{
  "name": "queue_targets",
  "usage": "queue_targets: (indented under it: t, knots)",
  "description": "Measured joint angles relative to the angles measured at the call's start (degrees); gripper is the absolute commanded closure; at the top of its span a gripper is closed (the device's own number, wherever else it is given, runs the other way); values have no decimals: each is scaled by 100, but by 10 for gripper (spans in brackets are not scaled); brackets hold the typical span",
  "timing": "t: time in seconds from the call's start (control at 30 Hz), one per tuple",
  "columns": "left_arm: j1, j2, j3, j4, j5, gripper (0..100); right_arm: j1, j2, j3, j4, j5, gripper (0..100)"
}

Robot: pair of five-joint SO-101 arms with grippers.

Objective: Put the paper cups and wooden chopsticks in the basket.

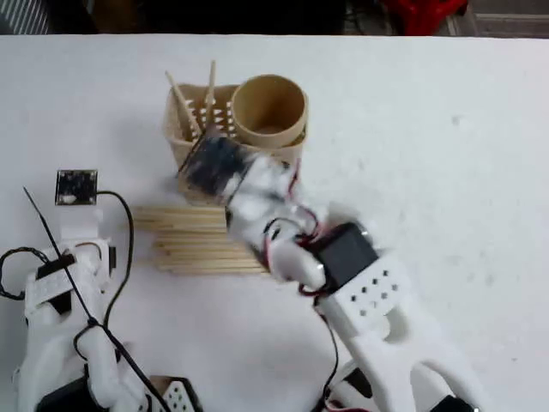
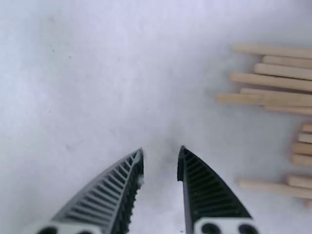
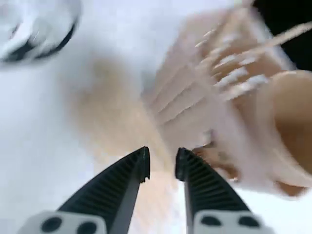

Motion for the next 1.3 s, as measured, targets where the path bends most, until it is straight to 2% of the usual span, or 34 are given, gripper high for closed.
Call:
queue_targets:
  t: [0.1,0.2,0.43,0.67,0.87,0.97,1.3]
  knots:
    - [0,0,0,0,0,871,-299,404,185,457,457,820]
    - [0,0,0,0,0,871,-422,879,457,316,598,826]
    - [0,0,0,0,0,871,-475,2303,1398,-1363,914,823]
    - [0,0,0,0,0,871,-325,3323,1433,-2207,1275,830]
    - [0,0,0,0,0,871,-149,3789,1424,-2576,1292,985]
    - [9,0,0,0,0,871,-141,3930,1354,-2664,1292,964]
    - [0,0,0,0,0,871,-141,3974,1380,-2708,1266,982]
